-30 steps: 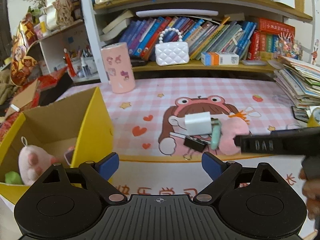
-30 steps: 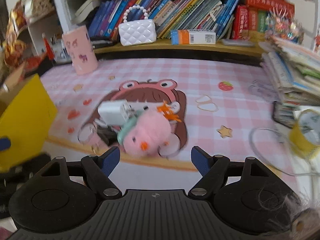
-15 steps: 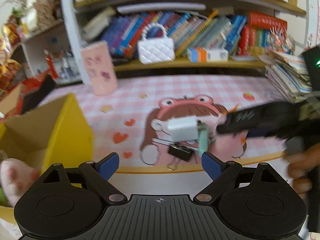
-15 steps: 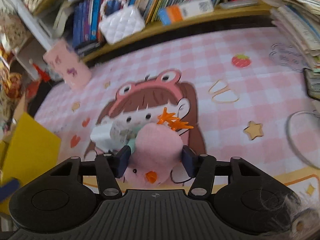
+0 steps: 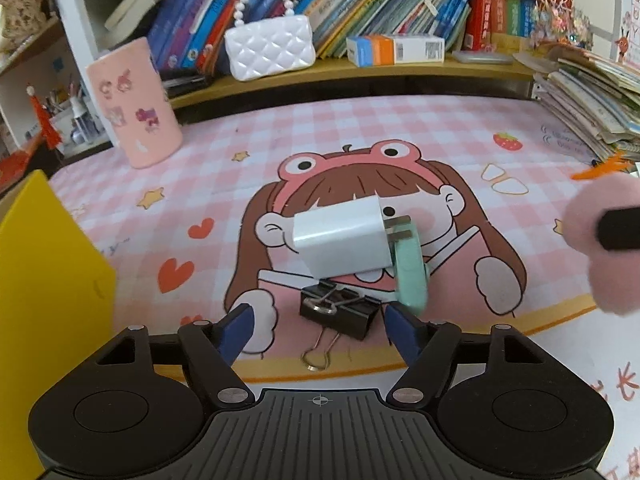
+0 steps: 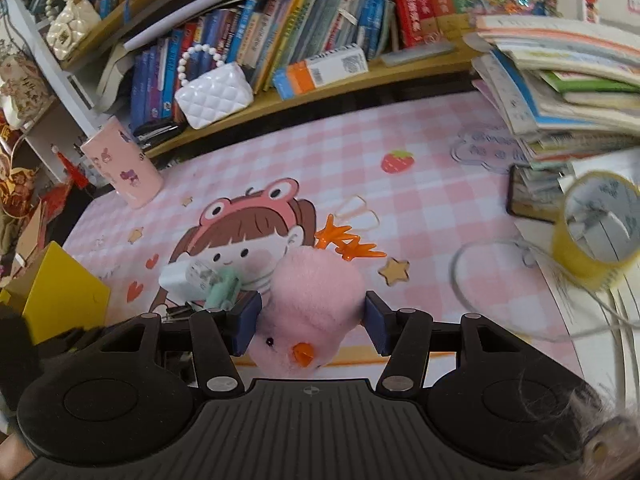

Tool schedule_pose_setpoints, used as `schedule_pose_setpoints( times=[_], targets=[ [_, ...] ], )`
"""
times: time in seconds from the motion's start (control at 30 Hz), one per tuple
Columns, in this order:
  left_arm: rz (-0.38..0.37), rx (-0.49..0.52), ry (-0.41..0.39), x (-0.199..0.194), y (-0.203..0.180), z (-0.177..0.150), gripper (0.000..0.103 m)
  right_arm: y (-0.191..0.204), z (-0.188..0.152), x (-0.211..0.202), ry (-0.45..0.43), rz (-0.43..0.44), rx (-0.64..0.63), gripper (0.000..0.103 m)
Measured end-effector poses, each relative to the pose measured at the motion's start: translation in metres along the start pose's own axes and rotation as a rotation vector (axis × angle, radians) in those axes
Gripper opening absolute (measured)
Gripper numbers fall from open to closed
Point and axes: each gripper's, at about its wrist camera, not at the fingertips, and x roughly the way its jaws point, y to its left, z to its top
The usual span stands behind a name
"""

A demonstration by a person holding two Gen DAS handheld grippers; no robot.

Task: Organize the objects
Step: 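Grasp the pink plush chick with the right tool while the left tool grasps the black binder clip, then carry the plush chick and binder clip with both tools toward the yellow box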

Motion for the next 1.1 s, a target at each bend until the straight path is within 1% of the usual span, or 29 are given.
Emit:
schedule_pose_setpoints(
  times=[0.07,0.13,0.2,0.23,0.3,0.4,0.67,0.87,1.1],
  targets=[
    [-0.009,-0.007,-0.008,0.005,-0.001,0.001,0.07,-0.002,-0.002,-0.002,0.006,-0.002,0.011,0.052],
    [-0.023,-0.025,-0.014,0.008,-0.001,0.003,0.064,-0.002,-0.004,-0.004,0.01,-0.005,0.014,0.052],
    [-0.05,-0.037,-0.014,0.008,-0.001,0.004,0.049,-0.001,-0.006,-0.005,0.012,-0.008,0.014,0.052],
    [-0.057,-0.036,-0.016,0.009,-0.002,0.005,0.046,0.0,-0.007,-0.006,0.014,-0.009,0.013,0.052],
    [-0.056,-0.028,-0.017,0.008,-0.004,0.004,0.046,0.002,-0.009,-0.007,0.017,-0.011,0.011,0.052],
    [-0.076,-0.044,-0.017,0.002,-0.001,0.002,0.046,0.007,-0.013,-0.008,0.021,-0.008,0.008,0.052],
    [-0.116,-0.101,-0.076,-0.045,0.016,-0.011,0.046,0.028,-0.029,-0.012,0.027,-0.02,-0.024,0.052],
    [-0.147,-0.121,-0.091,-0.085,0.032,-0.035,0.046,0.051,-0.053,-0.018,0.031,-0.05,-0.095,0.052],
    [-0.152,-0.125,-0.11,-0.12,0.053,-0.066,0.046,0.085,-0.086,-0.025,0.059,-0.048,-0.141,0.052]
  ],
)
